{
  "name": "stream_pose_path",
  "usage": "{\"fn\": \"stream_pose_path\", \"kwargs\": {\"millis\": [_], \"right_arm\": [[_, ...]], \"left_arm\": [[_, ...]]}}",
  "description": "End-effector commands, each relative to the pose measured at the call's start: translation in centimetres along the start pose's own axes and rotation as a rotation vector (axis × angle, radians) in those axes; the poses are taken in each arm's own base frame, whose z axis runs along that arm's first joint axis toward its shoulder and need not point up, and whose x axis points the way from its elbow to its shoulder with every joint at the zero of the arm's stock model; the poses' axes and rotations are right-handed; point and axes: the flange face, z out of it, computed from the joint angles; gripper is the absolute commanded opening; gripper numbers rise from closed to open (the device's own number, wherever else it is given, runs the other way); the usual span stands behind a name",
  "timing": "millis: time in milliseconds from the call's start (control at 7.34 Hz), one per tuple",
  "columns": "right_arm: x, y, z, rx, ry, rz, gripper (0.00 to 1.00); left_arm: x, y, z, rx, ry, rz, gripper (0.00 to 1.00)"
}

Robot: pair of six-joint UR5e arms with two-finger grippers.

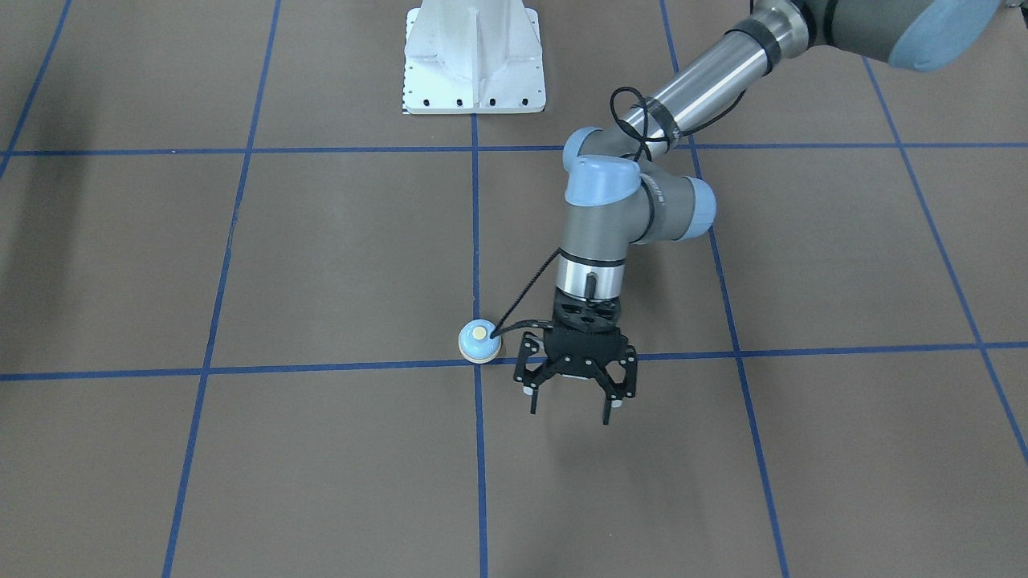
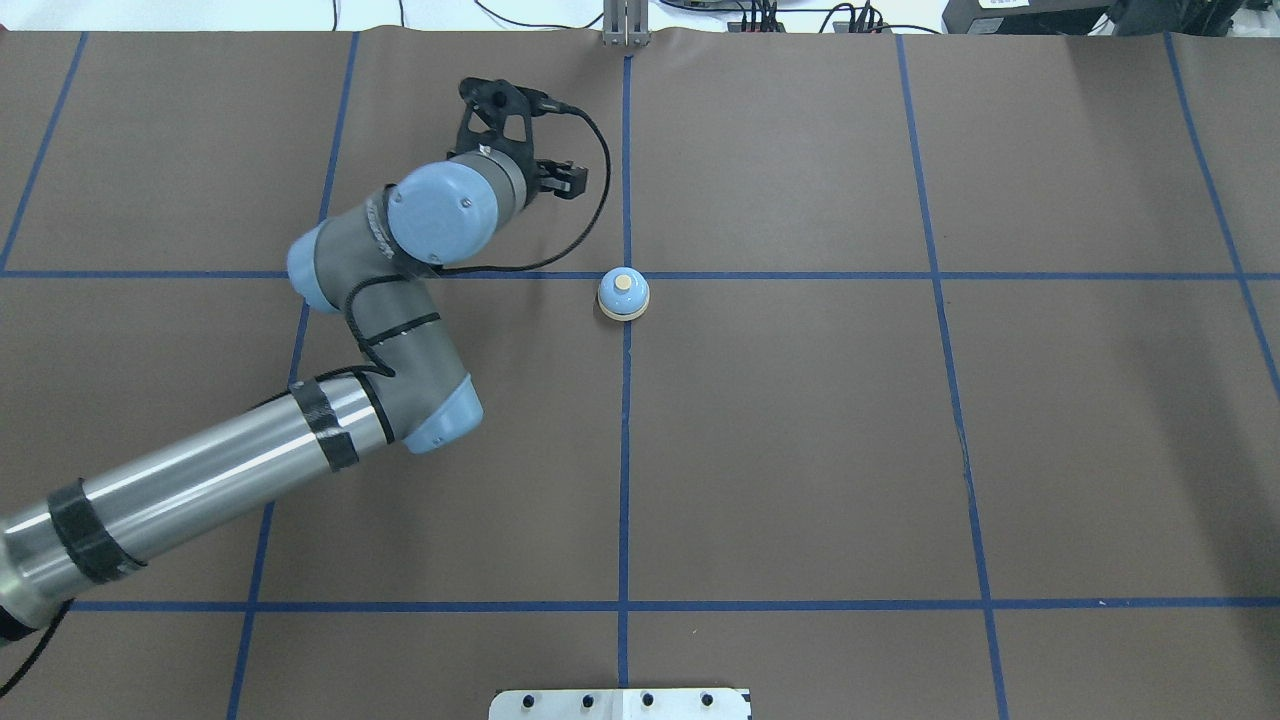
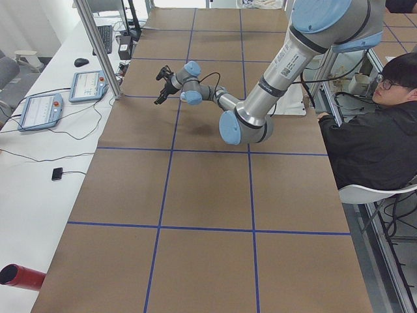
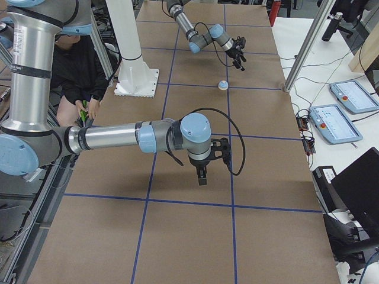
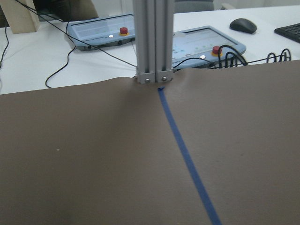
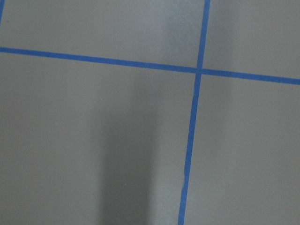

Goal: Place and press bell with both arms
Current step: 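Retract the left arm away from the bell while the right arm moves in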

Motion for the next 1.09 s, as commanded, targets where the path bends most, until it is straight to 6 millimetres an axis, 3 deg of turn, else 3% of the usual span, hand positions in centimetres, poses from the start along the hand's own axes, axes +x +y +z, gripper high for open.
{"fn": "stream_pose_path", "kwargs": {"millis": [0, 136, 272, 545, 681, 817, 953], "right_arm": [[-8.0, -7.3, 0.6, 0.01, -0.025, -0.025, 1.0], [-13.1, -10.0, 2.5, -0.015, -0.044, -0.018, 1.0], [-18.7, -12.1, 4.6, -0.039, -0.047, -0.016, 1.0], [-31.7, -16.0, 9.0, -0.037, 0.046, 0.026, 1.0], [-37.6, -17.7, 11.0, -0.055, 0.056, 0.075, 0.99], [-42.7, -17.9, 13.0, -0.073, 0.05, 0.135, 0.97], [-46.5, -18.4, 14.5, -0.073, 0.059, 0.171, 0.86]], "left_arm": [[-14.8, -2.7, 0.6, -0.179, 0.001, -0.005, 1.0], [-22.0, -1.7, 0.6, -0.238, -0.023, 0.013, 1.0], [-27.0, -2.9, -0.3, -0.261, -0.028, 0.049, 1.0], [-34.3, -2.3, -1.8, -0.318, -0.019, 0.05, 1.0], [-38.6, -1.2, -2.8, -0.343, -0.033, 0.052, 1.0], [-42.5, 0.3, -4.3, -0.373, -0.036, 0.07, 1.0], [-46.0, 1.3, -6.4, -0.41, -0.069, 0.07, 1.0]]}}
